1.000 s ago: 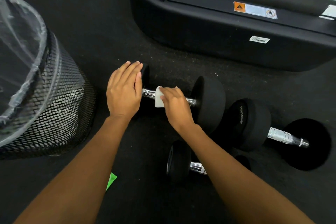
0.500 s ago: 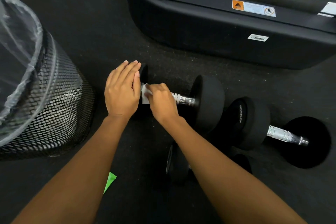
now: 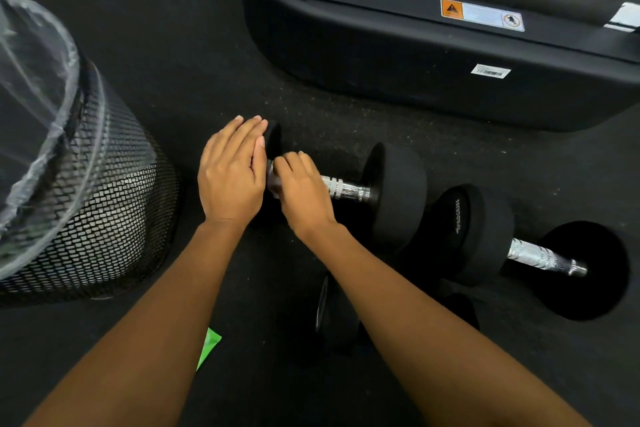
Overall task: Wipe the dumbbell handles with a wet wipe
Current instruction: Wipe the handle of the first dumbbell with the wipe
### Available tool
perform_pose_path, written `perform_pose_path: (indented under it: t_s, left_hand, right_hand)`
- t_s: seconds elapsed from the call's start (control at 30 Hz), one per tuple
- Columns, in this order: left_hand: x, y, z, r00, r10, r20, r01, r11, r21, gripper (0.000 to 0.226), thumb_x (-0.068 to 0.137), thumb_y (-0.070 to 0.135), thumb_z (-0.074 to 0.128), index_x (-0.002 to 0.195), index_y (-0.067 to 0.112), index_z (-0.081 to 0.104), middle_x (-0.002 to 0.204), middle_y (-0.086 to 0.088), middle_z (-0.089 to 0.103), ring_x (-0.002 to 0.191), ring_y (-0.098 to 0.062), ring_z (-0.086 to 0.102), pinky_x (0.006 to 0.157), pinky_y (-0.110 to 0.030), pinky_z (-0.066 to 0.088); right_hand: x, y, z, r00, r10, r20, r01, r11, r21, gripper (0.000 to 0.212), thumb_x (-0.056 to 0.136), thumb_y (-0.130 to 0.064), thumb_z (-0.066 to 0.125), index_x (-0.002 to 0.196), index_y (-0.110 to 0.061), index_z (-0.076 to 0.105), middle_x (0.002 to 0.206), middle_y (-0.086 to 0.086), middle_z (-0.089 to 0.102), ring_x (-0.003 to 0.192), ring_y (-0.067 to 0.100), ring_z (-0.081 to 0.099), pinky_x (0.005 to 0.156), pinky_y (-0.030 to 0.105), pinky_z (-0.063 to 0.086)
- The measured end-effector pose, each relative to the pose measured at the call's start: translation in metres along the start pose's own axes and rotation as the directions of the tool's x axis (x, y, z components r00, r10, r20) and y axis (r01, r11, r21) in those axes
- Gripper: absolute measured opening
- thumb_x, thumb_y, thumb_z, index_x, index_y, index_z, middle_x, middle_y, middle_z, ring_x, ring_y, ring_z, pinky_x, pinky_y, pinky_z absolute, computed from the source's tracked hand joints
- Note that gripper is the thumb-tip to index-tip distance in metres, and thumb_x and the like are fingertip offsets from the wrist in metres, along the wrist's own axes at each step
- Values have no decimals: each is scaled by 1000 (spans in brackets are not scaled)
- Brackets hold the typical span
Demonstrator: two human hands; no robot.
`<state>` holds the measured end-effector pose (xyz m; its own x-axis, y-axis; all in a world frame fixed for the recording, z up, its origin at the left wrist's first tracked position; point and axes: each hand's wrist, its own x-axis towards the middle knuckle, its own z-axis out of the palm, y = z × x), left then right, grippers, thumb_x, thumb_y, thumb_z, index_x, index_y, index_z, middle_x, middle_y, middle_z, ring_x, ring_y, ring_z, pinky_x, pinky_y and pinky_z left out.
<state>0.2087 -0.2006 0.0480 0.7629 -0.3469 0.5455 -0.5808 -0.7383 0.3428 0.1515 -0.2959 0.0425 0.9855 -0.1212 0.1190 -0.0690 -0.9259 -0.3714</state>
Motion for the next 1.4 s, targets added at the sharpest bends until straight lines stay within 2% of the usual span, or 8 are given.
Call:
perform_pose_path:
  t_s: [0.27,0.4,0.47,0.6,0.77,1.07,1.27,1.4]
  left_hand:
    - [1,-1,1,1000,4,13,-4,1000,-5,35,99,20,35,122,9,59,125,-3,60,125,-18,47,105,-29,29]
    - [2,-1,-1,1000,12,27,-11,1000,-11,35,99,20,35,123,8,58,125,-4,60,125,-19,47,105,-31,30]
    - [2,1,-3,998,11,62,-11,1000,-7,36,99,20,34,123,8,57,126,-5,59,125,-20,46,105,-33,30]
    - [8,6,-12,985,35,168,-49,995,83,38,98,21,32,126,5,54,130,-9,56,127,-24,43,109,-40,27]
    - [5,27,-12,841,316,439,-394,914,98,39,78,6,66,117,5,61,121,-12,62,119,-26,52,108,-41,28]
    - [-8,48,14,743,203,638,-221,974,-53,48,78,4,65,124,9,53,127,-8,56,120,-20,49,107,-30,33]
    - [-21,46,20,774,218,594,-235,971,-50,48,79,1,66,125,-2,52,122,-20,56,118,-35,49,104,-40,36]
    - [-27,47,26,786,208,582,-261,965,7,42,93,17,52,133,6,47,132,-14,53,126,-32,45,104,-44,34]
  right_hand:
    - [-18,25,-8,999,44,-23,-45,998,-51,39,71,2,72,107,-5,59,108,10,59,102,26,53,105,34,33]
    - [-23,32,-13,990,125,-73,-123,992,31,26,70,6,74,94,4,62,92,17,62,87,32,57,88,34,42]
    - [-24,31,-15,974,205,-94,-192,973,131,15,73,8,69,86,8,61,87,22,61,83,36,56,80,35,36]
    - [-26,30,-21,983,175,-59,-169,980,107,19,79,3,66,98,5,63,100,19,60,96,32,53,86,34,36]
    - [-35,31,-28,976,219,13,-219,972,86,35,90,-5,57,125,-8,55,123,8,47,114,21,40,97,28,38]
    - [-39,27,-55,957,232,174,-249,964,87,51,83,6,56,132,-4,45,137,9,37,125,21,33,102,27,34]
    - [-49,58,-83,949,184,-256,-196,980,-20,40,80,8,58,120,3,58,123,18,57,119,32,49,106,43,37]
    - [-58,84,-80,913,323,-251,-329,944,20,39,99,-21,37,132,-4,48,138,12,48,134,26,35,114,39,22]
